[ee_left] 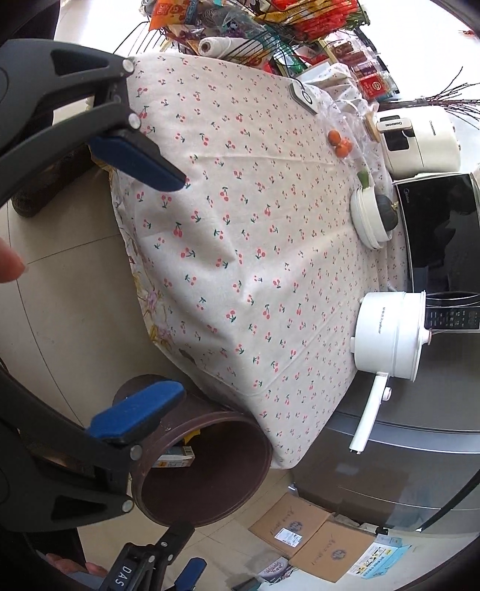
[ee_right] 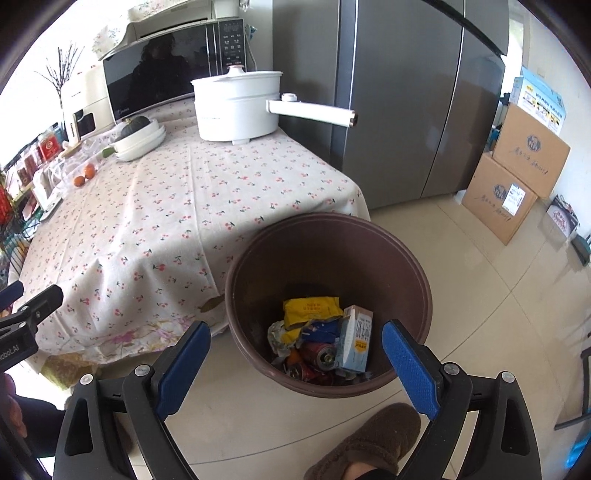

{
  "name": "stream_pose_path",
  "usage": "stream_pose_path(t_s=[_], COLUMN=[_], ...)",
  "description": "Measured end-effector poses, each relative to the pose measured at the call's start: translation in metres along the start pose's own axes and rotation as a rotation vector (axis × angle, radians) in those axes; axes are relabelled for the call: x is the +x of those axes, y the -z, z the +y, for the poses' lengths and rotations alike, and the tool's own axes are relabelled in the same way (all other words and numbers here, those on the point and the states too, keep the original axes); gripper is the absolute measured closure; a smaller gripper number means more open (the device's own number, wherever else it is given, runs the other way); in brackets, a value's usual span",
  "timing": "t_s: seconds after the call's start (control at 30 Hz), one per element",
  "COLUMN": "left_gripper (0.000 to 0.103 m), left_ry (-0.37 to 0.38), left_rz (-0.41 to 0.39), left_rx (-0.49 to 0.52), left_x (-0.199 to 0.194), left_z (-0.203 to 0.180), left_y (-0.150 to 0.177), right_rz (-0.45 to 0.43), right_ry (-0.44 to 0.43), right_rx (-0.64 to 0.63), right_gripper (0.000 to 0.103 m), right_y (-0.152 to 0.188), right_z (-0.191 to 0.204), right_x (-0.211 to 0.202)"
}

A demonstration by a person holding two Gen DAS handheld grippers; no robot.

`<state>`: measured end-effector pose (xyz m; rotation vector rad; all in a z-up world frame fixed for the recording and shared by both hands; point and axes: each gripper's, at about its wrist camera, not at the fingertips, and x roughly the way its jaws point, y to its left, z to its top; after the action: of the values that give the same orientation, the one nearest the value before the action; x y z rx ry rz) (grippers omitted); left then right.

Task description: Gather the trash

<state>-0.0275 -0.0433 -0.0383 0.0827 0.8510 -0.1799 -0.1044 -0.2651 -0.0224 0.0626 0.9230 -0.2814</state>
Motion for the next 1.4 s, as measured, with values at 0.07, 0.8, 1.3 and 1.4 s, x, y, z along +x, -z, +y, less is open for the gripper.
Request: stream_pose_path(t_s=[0.07,0.8,1.3,1.4], left_gripper=[0.001,0.001,0.001,0.001], left_ry=[0.001,0.007,0.019,0.025], left_rz=[0.001,-0.023,-0.018,-0.019], left_rx=[0.005,0.036,0.025,0.030], left_x=[0.000,-0.007,-0.007,-0.007], left_z=[-0.002,-0.014,-0.013,-0.014], left_y=[0.001,0.001,-0.001,-0.002], right_rz=[-0.016,-0.022,-0.030,-0.031], right_ry=[0.002,0.002,0.010,0.013], right_rx=[-0.005,-0.007,0.006,0.009], right_gripper=[0.007,0.007,0.007,0.007], right_y=[0.000,0.003,0.002,0.002], right_z=[0.004,0.007,0.004,0.004], right_x=[-0.002,0.003,0.004,0.005])
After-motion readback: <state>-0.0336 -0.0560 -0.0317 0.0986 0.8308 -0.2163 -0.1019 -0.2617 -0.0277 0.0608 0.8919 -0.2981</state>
